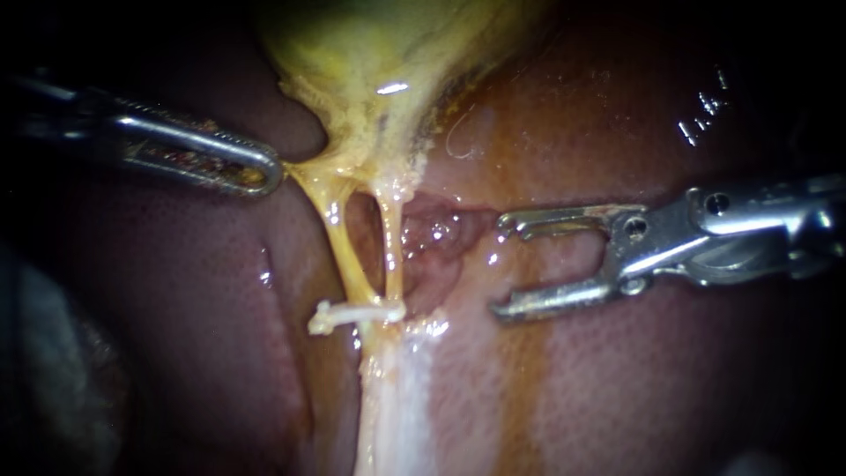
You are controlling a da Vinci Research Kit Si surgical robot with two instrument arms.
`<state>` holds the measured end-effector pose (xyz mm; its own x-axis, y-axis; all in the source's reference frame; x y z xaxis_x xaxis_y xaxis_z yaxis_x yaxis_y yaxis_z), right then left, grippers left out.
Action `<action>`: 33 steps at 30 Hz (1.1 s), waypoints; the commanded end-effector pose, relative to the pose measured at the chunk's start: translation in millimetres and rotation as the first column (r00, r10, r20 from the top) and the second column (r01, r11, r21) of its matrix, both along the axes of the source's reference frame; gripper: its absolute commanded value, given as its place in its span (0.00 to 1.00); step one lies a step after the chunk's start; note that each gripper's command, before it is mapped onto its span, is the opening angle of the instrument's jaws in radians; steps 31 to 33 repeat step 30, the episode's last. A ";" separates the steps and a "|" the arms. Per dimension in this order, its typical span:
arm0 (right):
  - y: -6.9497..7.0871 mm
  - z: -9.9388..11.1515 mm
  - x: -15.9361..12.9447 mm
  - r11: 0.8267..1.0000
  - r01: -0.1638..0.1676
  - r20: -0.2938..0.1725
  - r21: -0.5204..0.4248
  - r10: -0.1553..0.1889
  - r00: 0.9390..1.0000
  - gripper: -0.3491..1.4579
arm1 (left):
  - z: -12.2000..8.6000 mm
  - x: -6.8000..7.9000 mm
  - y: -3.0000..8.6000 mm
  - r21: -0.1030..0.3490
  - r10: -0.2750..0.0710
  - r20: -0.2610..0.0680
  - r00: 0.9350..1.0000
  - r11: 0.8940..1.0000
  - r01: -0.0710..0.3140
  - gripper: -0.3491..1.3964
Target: Going back first clip left tube
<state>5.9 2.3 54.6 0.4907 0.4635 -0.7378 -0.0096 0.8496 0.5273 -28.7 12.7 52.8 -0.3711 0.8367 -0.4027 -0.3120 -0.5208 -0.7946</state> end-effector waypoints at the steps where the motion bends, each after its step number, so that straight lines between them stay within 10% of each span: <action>1: 0.0 0.0 0.0 1.000 0.000 -0.001 0.000 0.000 1.000 0.47 | 0.3 -0.2 -0.1 -0.001 -0.003 -0.002 1.000 1.000 0.003 0.00; 17: 0.0 -0.1 -0.5 1.000 0.000 -0.001 -0.001 0.000 1.000 0.47 | 4.8 -3.6 -1.1 -0.008 0.011 0.004 1.000 1.000 -0.011 0.00; 33: 0.0 -0.3 -0.5 1.000 0.009 -0.005 0.006 -0.009 1.000 0.47 | 4.9 -3.5 -1.3 -0.008 0.015 0.006 1.000 1.000 -0.015 0.00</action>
